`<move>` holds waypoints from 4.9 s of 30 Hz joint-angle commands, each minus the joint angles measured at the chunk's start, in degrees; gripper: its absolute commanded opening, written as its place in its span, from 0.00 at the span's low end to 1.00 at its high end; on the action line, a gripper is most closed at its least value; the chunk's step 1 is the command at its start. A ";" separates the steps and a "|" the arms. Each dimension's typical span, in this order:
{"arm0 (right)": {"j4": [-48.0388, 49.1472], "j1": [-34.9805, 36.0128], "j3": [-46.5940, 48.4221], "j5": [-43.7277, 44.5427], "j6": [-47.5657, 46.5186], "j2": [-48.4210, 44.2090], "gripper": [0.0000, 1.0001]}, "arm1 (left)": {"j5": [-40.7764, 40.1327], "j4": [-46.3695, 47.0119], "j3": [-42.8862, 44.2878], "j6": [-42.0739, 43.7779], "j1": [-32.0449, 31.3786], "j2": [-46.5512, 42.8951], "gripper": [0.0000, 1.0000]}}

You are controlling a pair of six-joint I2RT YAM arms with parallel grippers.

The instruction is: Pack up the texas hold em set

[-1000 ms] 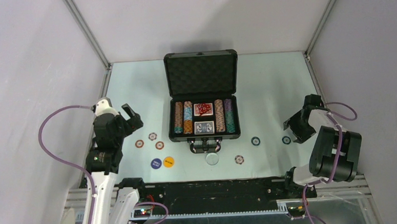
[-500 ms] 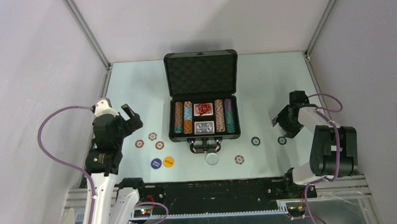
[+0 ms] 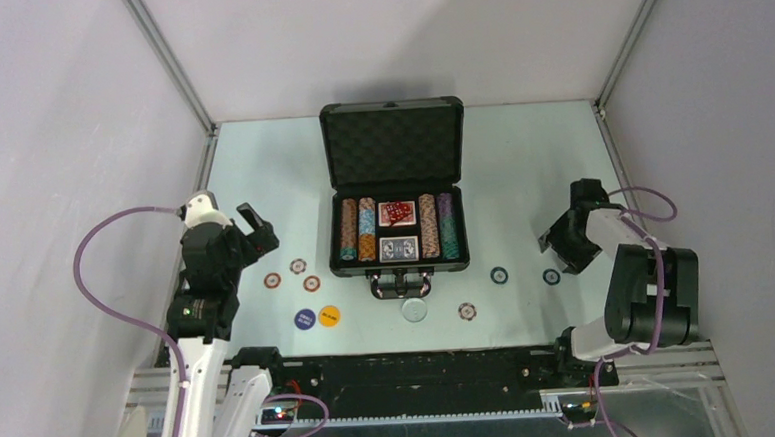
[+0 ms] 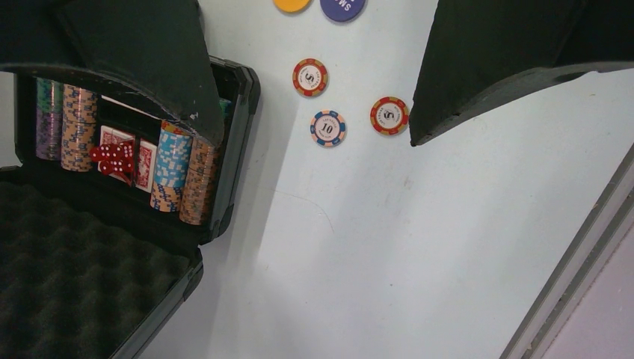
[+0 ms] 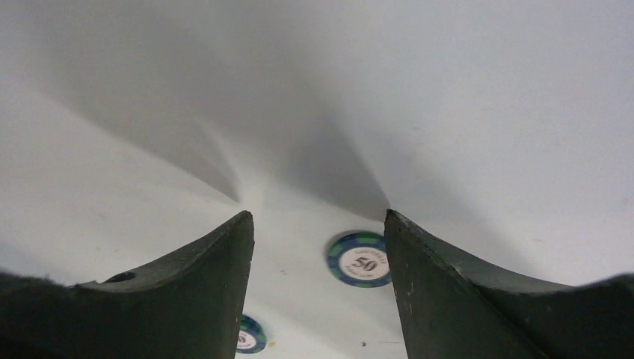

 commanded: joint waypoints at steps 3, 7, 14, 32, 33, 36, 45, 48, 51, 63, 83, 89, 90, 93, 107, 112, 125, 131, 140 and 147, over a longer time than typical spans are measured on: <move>-4.43 -2.88 -0.55 2.48 -1.65 -1.46 0.67 | -0.31 1.27 0.18 1.23 0.43 -0.46 0.98; -5.00 -3.68 -0.64 2.89 -1.46 -2.61 0.61 | -0.16 1.32 0.13 1.21 0.45 -0.49 0.98; -5.52 -5.92 -1.90 1.83 -0.98 -5.98 0.40 | -0.46 1.32 0.07 1.32 0.42 -0.68 0.98; -3.59 -6.15 -3.97 -1.54 -0.97 -3.87 0.28 | -0.32 1.32 0.26 1.30 0.42 -0.24 0.98; -3.63 -5.62 -3.97 -1.45 -0.85 -3.88 0.28 | -0.37 1.32 0.33 1.30 0.42 -0.22 0.98; -3.93 -4.51 -4.13 -0.77 -0.44 -3.93 0.28 | -0.35 1.32 0.32 1.30 0.42 -0.29 0.98; -4.35 -0.98 -4.71 -0.66 1.12 -3.85 0.28 | -0.54 1.32 0.21 1.32 0.44 -0.46 0.98; -4.55 0.50 -5.09 -0.56 1.90 -4.73 0.28 | -0.48 1.32 0.20 1.31 0.42 -0.55 0.98; -4.94 2.89 -5.19 -0.49 3.01 -5.17 0.29 | -0.41 1.32 0.18 1.35 0.42 -0.63 0.98; -5.77 11.93 -5.12 1.20 6.70 -5.82 0.29 | -0.57 1.30 0.18 1.40 0.42 -0.66 0.98; -2.02 0.50 0.38 -3.71 -0.75 -3.39 0.32 | -0.68 1.31 0.11 1.52 0.42 -0.42 0.98; -1.97 0.81 0.94 -2.87 -0.99 -1.42 0.32 | -0.65 1.27 0.18 1.48 0.42 -0.35 0.98; -1.98 1.13 0.95 -2.68 -1.08 -1.00 0.32 | -0.61 1.31 0.17 1.52 0.42 -0.32 0.98; -2.11 1.63 1.03 -1.96 -1.23 0.21 0.33 | -0.51 1.32 0.22 1.48 0.42 -0.29 0.98; -3.99 7.69 0.99 -0.36 -0.71 2.04 0.32 | -0.44 1.26 0.22 1.47 0.42 -0.35 0.98; -4.85 9.94 -1.11 0.63 0.17 -0.14 0.32 | -0.53 1.27 0.13 1.49 0.42 -0.61 0.98; -4.89 12.47 -8.43 -2.19 2.49 -7.73 0.32 | -0.37 1.31 0.13 1.48 0.43 -0.46 0.98; -4.79 17.34 -12.63 -2.93 8.32 -14.17 0.32 | -0.29 1.26 0.14 1.55 0.42 -0.53 0.98; -4.39 28.42 -13.29 -2.67 16.26 -14.27 0.32 | -0.16 1.30 0.04 1.51 0.41 -0.62 0.98; -7.77 29.76 -11.40 -0.27 16.58 -19.74 0.32 | -0.18 1.32 0.03 1.55 0.42 -0.39 0.98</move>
